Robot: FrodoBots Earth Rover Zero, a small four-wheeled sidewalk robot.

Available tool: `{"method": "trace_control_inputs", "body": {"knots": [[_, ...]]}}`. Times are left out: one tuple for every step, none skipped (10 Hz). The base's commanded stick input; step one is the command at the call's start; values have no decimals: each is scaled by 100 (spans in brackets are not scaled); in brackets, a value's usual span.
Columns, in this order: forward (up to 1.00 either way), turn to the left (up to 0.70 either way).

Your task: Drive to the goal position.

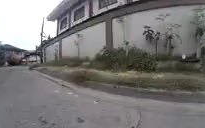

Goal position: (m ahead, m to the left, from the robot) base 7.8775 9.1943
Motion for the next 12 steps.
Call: {"method": "trace_control_inputs", "body": {"knots": [[100,46],[100,46],[100,46],[100,46],[100,46],[100,46],[100,46],[100,46],[100,46],[100,46],[100,46],[100,46]]}}
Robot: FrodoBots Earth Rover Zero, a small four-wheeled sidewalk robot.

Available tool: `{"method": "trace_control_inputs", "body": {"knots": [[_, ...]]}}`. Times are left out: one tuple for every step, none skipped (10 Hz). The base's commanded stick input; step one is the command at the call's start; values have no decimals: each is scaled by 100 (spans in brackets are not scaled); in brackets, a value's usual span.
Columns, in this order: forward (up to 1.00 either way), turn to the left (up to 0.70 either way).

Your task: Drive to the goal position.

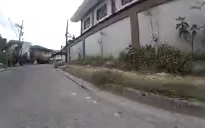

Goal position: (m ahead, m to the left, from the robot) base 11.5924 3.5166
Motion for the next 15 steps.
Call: {"method": "trace_control_inputs", "body": {"knots": [[100,46],[100,46],[100,46],[100,46],[100,46],[100,46],[100,44],[100,15],[100,-21],[100,-34],[100,-34],[100,-34],[100,-34],[100,-34],[100,-34]]}}
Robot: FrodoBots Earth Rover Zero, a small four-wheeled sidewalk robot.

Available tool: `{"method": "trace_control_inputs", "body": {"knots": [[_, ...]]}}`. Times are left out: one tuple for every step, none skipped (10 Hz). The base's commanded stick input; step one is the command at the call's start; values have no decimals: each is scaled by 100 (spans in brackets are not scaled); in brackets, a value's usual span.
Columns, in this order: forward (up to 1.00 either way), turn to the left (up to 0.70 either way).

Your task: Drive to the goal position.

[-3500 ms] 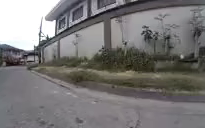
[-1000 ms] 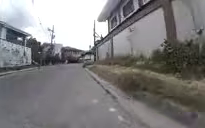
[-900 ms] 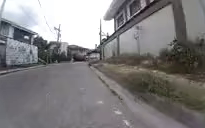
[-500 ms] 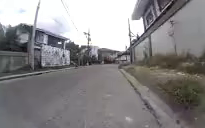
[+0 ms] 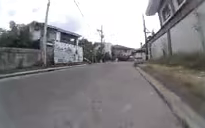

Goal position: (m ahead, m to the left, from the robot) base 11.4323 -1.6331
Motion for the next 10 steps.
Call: {"method": "trace_control_inputs", "body": {"knots": [[100,-34],[100,-34],[100,-34],[100,-13],[100,6],[100,6],[100,6],[100,6],[100,6],[100,6]]}}
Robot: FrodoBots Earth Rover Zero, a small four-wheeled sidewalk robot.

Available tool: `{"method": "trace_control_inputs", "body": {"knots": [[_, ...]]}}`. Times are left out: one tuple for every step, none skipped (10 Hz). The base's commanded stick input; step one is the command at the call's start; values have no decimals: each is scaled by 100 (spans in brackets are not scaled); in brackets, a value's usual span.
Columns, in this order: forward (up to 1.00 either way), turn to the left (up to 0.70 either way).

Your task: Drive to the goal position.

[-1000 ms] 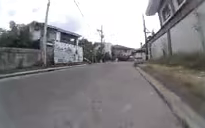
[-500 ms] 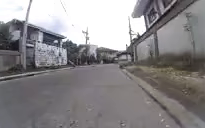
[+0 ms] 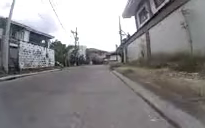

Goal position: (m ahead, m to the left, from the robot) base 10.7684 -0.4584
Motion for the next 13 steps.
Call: {"method": "trace_control_inputs", "body": {"knots": [[100,6],[100,6],[100,6],[100,6],[100,6],[100,6],[100,6],[100,6],[100,6],[100,6],[100,6],[100,6],[100,6]]}}
